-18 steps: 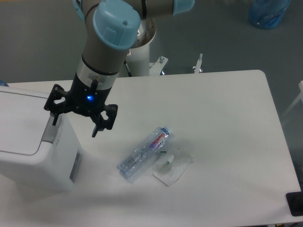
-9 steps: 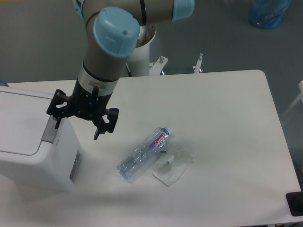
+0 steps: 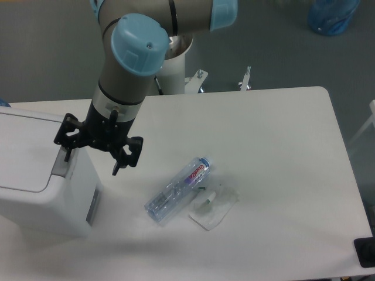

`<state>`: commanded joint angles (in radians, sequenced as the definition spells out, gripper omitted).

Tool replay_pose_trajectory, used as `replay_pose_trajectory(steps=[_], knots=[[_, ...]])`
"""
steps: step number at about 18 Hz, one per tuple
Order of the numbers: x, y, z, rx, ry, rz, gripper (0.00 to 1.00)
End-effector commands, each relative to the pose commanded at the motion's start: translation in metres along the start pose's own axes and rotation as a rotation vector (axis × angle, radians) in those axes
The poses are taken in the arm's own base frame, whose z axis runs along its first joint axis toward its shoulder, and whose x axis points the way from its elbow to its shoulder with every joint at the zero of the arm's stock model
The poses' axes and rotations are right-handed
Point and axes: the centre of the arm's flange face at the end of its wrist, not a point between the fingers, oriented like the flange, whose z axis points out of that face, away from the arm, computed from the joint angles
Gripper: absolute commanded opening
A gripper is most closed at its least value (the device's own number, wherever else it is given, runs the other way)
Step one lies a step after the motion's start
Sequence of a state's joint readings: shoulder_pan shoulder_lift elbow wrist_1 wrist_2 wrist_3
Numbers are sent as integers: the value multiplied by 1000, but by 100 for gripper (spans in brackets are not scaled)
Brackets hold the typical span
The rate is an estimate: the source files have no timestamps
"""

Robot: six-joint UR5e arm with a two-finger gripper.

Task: Open the trash can
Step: 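Lower the gripper onto the lid edge and push it open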

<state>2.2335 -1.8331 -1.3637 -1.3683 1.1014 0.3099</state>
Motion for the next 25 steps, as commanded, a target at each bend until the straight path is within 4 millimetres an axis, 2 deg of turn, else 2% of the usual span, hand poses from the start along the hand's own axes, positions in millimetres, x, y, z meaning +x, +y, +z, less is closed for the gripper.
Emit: replay_pose_trajectory(steps=[25], knots=[[2,-2,12,-16,5,5,100]])
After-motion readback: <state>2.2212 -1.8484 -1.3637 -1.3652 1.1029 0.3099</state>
